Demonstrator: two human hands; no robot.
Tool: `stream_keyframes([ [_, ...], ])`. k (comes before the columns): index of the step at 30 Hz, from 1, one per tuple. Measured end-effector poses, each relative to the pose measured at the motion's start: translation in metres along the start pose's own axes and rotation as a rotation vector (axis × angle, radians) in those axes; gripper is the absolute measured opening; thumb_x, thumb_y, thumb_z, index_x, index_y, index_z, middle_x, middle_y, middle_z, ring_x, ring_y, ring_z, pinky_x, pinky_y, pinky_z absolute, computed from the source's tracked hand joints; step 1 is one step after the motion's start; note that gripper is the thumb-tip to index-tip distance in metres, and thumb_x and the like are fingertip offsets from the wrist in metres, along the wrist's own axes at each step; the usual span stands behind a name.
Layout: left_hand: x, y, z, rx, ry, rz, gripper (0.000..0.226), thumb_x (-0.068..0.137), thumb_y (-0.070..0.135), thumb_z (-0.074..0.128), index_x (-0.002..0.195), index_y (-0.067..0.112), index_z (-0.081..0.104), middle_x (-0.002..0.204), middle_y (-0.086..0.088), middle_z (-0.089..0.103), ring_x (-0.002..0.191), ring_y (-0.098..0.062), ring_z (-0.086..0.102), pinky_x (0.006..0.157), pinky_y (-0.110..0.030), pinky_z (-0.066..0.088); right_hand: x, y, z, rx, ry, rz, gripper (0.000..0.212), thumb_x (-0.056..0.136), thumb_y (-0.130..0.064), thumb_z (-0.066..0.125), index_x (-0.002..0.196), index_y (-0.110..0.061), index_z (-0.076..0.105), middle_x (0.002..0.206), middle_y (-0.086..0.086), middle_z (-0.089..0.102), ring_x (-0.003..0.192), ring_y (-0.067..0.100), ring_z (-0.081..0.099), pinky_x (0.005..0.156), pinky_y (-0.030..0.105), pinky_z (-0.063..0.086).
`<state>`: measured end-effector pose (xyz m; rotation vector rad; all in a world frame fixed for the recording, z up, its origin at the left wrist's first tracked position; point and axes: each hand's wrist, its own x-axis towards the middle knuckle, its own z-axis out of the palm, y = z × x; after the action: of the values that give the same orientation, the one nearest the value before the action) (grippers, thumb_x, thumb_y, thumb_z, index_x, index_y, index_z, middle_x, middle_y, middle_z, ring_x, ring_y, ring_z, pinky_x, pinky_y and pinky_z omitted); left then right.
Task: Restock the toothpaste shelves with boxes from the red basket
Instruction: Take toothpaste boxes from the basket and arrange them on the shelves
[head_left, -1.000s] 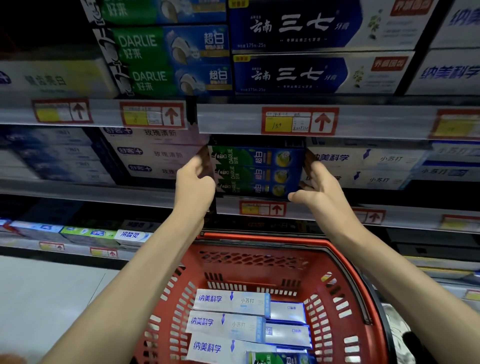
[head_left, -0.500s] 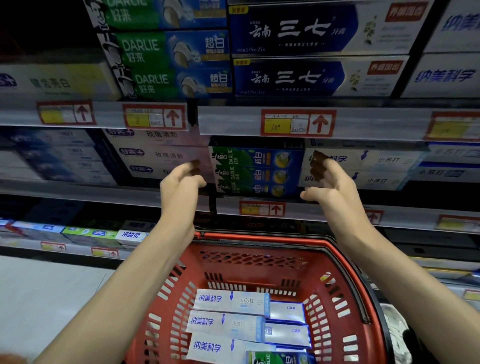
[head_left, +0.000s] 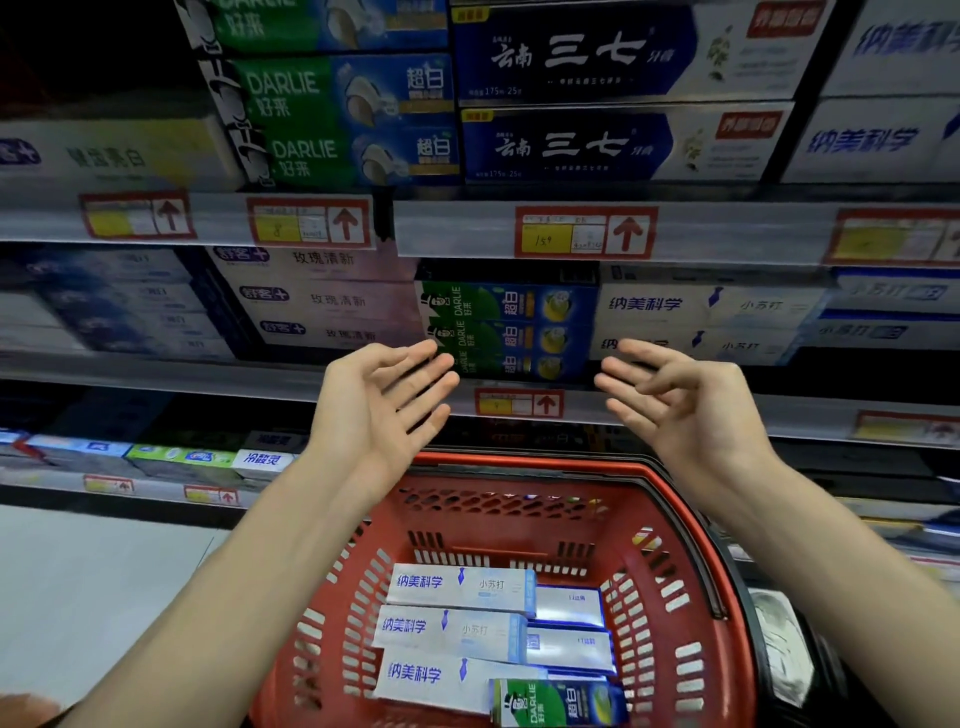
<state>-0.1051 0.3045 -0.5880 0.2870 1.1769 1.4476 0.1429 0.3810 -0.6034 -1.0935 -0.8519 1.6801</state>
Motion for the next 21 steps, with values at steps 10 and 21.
stream_keyframes([
  [10, -0.005, -0.011, 0.006, 0.030, -0.015, -0.025, 0.038, 0.095, 0.026, 0.052, 0.126, 0.012, 0.070, 0.121, -0.006, 0.075, 0.112, -0.021, 0.073, 0.105, -0.038, 0.049, -0.008, 0.000, 0.001, 0.009, -0.045, 0.038, 0.048, 0.087, 0.003, 0.043, 0.127, -0.008, 0.068, 0.119, 0.013, 0.075, 0.108, 0.026, 0.074, 0.100, 0.040, 0.053],
  [21, 0.012, -0.091, 0.014, 0.370, -0.016, -0.255, 0.031, 0.096, 0.026, 0.051, 0.109, 0.010, 0.075, 0.097, -0.004, 0.079, 0.088, -0.017, 0.073, 0.077, -0.029, 0.051, -0.020, -0.010, -0.010, -0.097, -0.158, 0.052, 0.041, 0.089, -0.001, 0.047, 0.122, -0.009, 0.071, 0.113, 0.012, 0.078, 0.104, 0.023, 0.076, 0.095, 0.034, 0.054],
])
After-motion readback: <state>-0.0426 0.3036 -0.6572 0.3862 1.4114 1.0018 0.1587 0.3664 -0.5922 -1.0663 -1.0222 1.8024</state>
